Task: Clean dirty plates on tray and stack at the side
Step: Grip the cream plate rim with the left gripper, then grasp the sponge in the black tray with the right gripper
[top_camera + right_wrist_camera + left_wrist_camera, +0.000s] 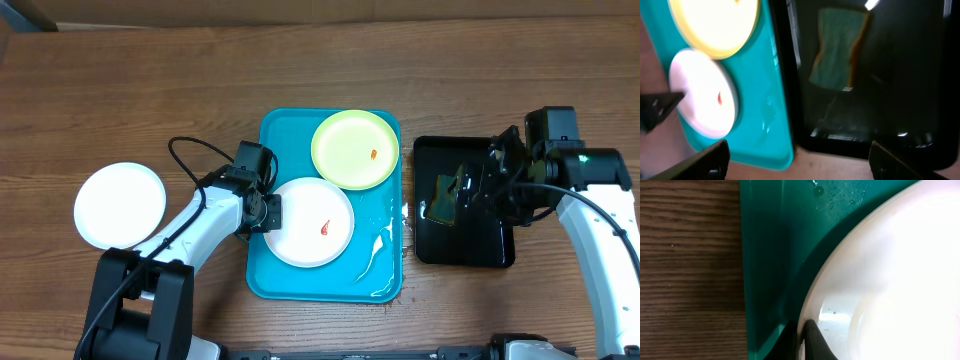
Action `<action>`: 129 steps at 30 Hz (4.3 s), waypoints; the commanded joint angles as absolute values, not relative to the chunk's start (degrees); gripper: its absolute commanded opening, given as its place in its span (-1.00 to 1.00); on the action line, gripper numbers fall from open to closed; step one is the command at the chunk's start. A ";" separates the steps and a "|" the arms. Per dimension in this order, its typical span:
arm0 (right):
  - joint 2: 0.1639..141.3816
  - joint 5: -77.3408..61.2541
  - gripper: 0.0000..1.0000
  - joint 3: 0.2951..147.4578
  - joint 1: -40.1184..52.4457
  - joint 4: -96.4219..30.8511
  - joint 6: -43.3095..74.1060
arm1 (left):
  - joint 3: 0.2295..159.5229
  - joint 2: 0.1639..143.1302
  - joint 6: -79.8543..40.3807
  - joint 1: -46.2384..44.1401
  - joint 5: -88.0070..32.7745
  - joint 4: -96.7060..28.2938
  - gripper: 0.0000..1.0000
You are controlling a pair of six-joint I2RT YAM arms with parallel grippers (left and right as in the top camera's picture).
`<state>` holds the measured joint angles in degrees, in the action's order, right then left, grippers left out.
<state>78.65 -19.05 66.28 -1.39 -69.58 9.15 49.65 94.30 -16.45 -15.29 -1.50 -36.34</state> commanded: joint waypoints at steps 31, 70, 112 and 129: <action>98.30 -1.10 0.19 65.45 6.59 -59.46 20.84 | 48.38 97.08 -16.78 -15.40 -3.05 -36.56 -0.92; 97.41 -0.10 -0.92 54.94 6.63 -48.47 23.55 | 48.38 97.08 -16.78 -15.40 -4.51 -36.51 -0.92; 91.72 -0.10 -0.92 71.55 6.81 -64.62 22.11 | 48.38 97.08 -16.75 -15.40 -4.51 -36.12 -0.92; 91.72 -1.58 0.40 55.70 6.81 -50.19 22.33 | 48.38 97.08 -16.78 -15.40 -4.54 -36.12 -0.92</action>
<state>92.27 -0.19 55.68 6.52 -50.37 22.31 49.84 94.63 -16.45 -15.25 -4.71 -36.12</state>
